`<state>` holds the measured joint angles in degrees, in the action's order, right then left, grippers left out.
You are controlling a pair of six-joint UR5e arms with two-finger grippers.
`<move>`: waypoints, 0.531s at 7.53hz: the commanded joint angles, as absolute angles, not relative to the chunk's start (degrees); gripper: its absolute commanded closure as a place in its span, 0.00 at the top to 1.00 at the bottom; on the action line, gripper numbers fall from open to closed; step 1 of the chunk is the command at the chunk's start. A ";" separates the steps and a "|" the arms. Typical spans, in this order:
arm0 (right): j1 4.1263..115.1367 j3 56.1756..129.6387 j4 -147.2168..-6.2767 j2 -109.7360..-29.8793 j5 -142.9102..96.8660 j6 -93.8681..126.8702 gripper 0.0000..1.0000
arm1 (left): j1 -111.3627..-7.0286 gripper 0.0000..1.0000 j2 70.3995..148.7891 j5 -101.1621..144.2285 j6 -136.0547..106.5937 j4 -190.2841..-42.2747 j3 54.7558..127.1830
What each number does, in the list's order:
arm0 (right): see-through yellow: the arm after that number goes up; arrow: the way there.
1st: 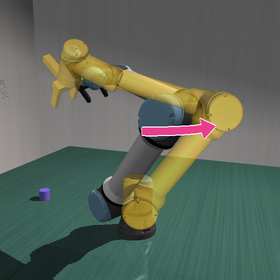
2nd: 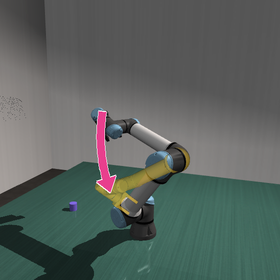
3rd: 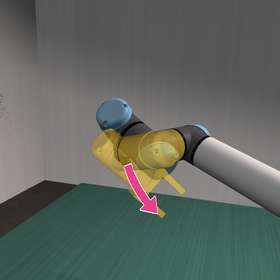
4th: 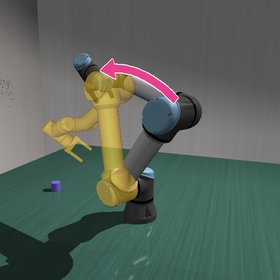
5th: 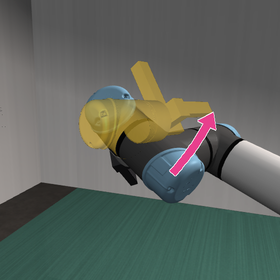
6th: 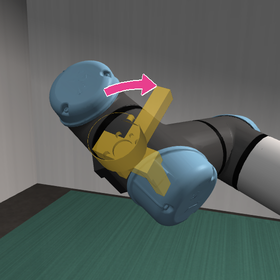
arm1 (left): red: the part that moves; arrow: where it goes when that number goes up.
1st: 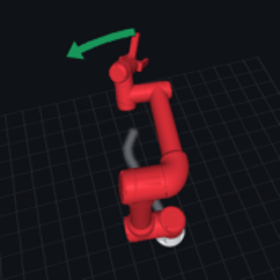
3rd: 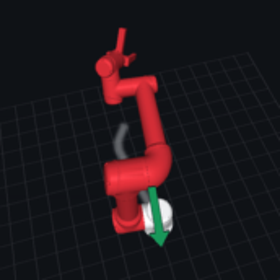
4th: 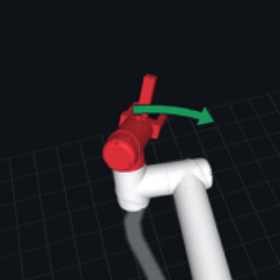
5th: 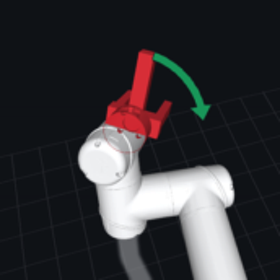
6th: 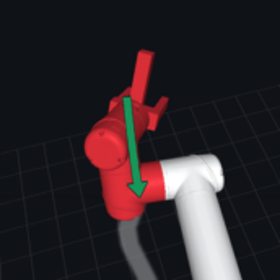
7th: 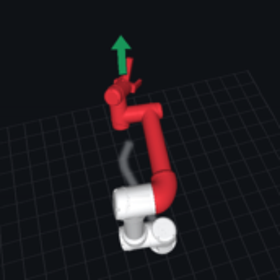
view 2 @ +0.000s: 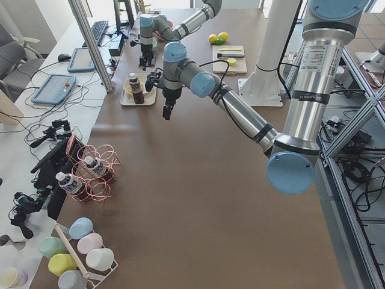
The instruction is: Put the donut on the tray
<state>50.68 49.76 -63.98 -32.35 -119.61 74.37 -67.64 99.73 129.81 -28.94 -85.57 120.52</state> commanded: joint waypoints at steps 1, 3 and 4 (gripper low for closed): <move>55.26 72.61 -79.16 -47.93 -120.32 59.90 1.00 | -74.76 0.98 97.91 129.81 -14.39 -85.34 114.20; 60.70 84.67 -83.39 -60.49 -123.29 46.49 1.00 | -83.19 0.98 95.81 129.90 -2.51 -85.34 107.79; 64.56 90.47 -83.67 -69.34 -124.62 38.05 1.00 | -86.54 0.98 93.71 129.99 1.19 -85.52 106.01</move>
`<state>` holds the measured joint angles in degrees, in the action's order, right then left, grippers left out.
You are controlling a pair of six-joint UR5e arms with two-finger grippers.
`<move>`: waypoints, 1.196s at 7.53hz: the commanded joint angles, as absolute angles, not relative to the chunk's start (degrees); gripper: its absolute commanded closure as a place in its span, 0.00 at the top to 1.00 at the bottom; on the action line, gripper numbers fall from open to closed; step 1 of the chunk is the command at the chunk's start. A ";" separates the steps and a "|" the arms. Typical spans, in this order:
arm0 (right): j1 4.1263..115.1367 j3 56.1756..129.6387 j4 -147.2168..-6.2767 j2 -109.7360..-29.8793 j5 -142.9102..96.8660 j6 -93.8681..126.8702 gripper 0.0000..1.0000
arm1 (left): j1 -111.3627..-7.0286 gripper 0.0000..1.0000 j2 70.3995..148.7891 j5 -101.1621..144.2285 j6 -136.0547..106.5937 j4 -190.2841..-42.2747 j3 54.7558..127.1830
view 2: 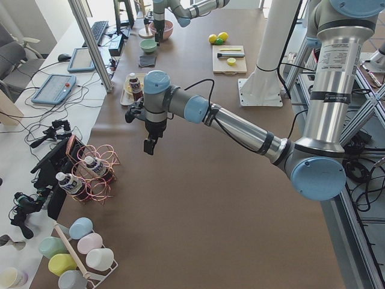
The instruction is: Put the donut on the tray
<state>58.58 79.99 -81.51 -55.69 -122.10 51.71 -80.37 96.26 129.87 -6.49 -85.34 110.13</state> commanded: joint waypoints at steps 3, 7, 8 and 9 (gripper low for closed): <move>82.74 95.36 -83.85 -88.63 -128.67 9.67 1.00 | -88.33 0.98 91.23 129.72 4.57 -84.99 96.89; 96.58 95.36 -97.01 -89.13 -127.62 -10.10 1.00 | -93.42 0.98 86.68 129.99 7.20 -85.60 95.97; 96.68 95.01 -97.03 -89.82 -127.10 -10.11 1.00 | -93.51 0.98 84.92 129.99 7.12 -85.87 96.76; 96.68 95.01 -96.86 -90.09 -127.00 -10.11 1.00 | -93.25 0.98 84.82 129.90 6.86 -85.70 96.51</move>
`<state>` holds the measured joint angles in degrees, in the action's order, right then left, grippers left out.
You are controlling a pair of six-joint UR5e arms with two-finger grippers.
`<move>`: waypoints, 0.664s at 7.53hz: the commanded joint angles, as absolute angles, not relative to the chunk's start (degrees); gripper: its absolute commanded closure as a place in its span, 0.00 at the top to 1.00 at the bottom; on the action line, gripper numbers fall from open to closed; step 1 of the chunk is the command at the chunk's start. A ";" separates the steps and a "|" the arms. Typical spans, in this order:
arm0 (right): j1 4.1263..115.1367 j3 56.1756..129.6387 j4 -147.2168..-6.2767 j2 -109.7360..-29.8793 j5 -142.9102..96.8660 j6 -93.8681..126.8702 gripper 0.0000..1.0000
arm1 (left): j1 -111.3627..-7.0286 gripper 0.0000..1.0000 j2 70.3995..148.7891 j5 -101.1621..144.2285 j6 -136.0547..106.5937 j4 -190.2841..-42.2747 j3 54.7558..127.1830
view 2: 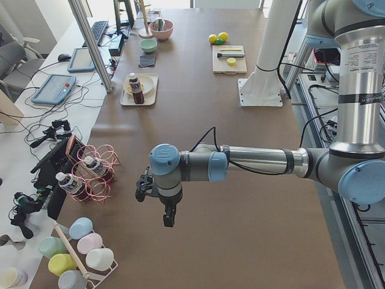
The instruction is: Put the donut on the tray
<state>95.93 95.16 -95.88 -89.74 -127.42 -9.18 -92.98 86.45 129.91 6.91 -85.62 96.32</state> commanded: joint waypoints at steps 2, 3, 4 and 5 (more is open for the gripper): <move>96.59 94.66 -96.59 -90.44 -127.00 -9.58 1.00 | -93.34 0.98 84.81 129.99 6.86 -85.87 96.94; 96.68 94.66 -96.50 -90.44 -127.00 -9.58 1.00 | -93.34 0.98 84.81 129.99 6.86 -85.87 96.42; 96.59 94.57 -96.50 -90.53 -127.09 -9.58 1.00 | -93.43 0.98 84.81 129.90 6.86 -85.87 96.42; 96.59 94.48 -96.50 -90.61 -127.18 -9.49 1.00 | -93.43 0.98 84.81 129.90 6.86 -85.78 96.59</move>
